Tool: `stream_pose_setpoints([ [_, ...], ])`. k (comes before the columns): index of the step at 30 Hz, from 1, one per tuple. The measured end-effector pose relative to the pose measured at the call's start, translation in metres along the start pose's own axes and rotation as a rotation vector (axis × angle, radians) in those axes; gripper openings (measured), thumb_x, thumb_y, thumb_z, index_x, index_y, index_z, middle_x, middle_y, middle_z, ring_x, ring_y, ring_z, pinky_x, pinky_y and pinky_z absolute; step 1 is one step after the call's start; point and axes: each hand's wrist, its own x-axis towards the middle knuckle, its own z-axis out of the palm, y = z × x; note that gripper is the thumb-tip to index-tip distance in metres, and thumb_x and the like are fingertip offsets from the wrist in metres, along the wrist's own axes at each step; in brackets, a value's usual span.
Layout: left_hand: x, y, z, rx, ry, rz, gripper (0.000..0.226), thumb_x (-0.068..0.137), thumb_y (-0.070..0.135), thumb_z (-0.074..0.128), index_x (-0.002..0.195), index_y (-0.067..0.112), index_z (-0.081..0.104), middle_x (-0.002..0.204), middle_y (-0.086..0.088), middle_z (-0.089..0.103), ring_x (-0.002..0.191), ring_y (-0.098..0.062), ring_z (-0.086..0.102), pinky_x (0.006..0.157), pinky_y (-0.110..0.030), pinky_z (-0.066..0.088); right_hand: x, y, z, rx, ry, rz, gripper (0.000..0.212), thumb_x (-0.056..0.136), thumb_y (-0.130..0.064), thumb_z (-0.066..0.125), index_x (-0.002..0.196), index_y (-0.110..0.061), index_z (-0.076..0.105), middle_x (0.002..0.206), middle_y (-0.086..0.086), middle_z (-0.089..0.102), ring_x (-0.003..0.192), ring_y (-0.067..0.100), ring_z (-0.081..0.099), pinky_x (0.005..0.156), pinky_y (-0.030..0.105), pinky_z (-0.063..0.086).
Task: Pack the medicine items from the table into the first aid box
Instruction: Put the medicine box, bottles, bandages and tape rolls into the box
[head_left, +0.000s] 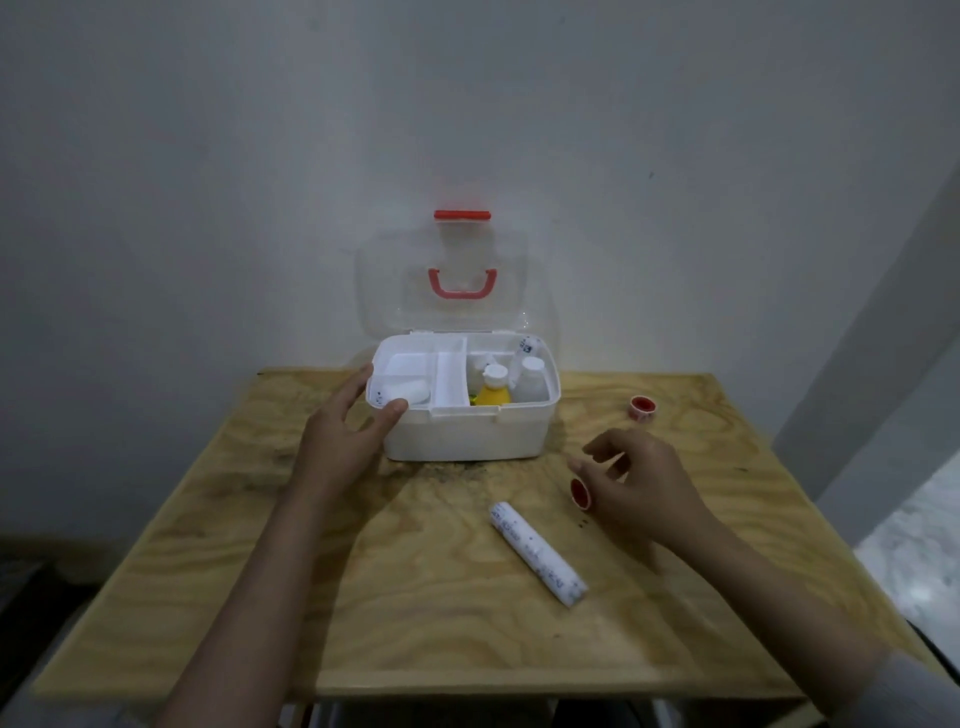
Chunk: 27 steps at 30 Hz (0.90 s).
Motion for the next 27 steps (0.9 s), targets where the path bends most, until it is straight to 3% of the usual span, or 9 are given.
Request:
stream_pose_setpoints([
  [3, -0.001, 0.0, 0.0, -0.019, 0.0, 0.013, 0.062, 0.08, 0.048, 0.068, 0.137, 0.035, 0.047, 0.14, 0.011, 0.051, 0.125, -0.012, 0.048, 0.103, -0.041, 0.043, -0.008, 0.007, 0.012, 0.042, 0.007, 0.071, 0.024, 0.077, -0.035, 0.071, 0.091, -0.017, 0.067, 0.079, -0.002, 0.067, 0.065, 0.003, 0.06, 0.061, 0.021, 0.046],
  [8, -0.004, 0.001, 0.001, -0.027, 0.006, 0.016, 0.06, 0.081, 0.046, 0.067, 0.137, 0.035, 0.047, 0.141, 0.012, 0.051, 0.126, -0.013, 0.047, 0.102, -0.046, 0.045, -0.011, 0.013, 0.021, 0.063, 0.002, 0.056, 0.009, 0.079, -0.021, 0.071, 0.078, -0.012, 0.069, 0.068, -0.004, 0.067, 0.062, 0.0, 0.057, 0.054, 0.006, 0.037],
  [13, -0.002, -0.001, 0.001, -0.022, -0.002, 0.023, 0.061, 0.081, 0.049, 0.065, 0.138, 0.037, 0.046, 0.142, 0.012, 0.05, 0.128, -0.014, 0.047, 0.103, -0.043, 0.043, 0.006, 0.023, 0.007, 0.061, 0.065, 0.1, 0.012, 0.078, -0.019, 0.073, 0.07, -0.01, 0.07, 0.064, -0.005, 0.066, 0.06, 0.003, 0.057, 0.055, 0.014, 0.04],
  [17, -0.002, -0.001, 0.002, -0.024, 0.008, 0.018, 0.061, 0.082, 0.046, 0.066, 0.138, 0.035, 0.046, 0.143, 0.01, 0.049, 0.128, -0.014, 0.047, 0.103, -0.042, 0.043, 0.026, 0.042, -0.001, 0.05, 0.15, 0.151, 0.01, 0.08, -0.019, 0.071, 0.075, -0.01, 0.071, 0.076, 0.002, 0.07, 0.073, 0.014, 0.062, 0.066, 0.029, 0.048],
  [22, -0.003, 0.001, 0.002, -0.015, 0.004, 0.027, 0.061, 0.083, 0.046, 0.064, 0.139, 0.033, 0.046, 0.143, 0.008, 0.049, 0.129, -0.017, 0.046, 0.102, -0.042, 0.043, 0.05, 0.069, 0.001, 0.07, 0.248, 0.259, 0.018, 0.082, -0.024, 0.069, 0.087, -0.007, 0.072, 0.092, 0.012, 0.073, 0.08, 0.018, 0.059, 0.071, 0.028, 0.041],
  [27, -0.003, 0.0, 0.002, -0.021, 0.007, 0.015, 0.06, 0.083, 0.046, 0.065, 0.138, 0.035, 0.046, 0.143, 0.009, 0.049, 0.129, -0.016, 0.046, 0.102, -0.04, 0.043, 0.061, 0.078, -0.007, 0.021, 0.255, 0.22, 0.018, 0.08, -0.031, 0.07, 0.085, -0.014, 0.068, 0.099, 0.009, 0.064, 0.088, 0.019, 0.057, 0.073, 0.027, 0.038],
])
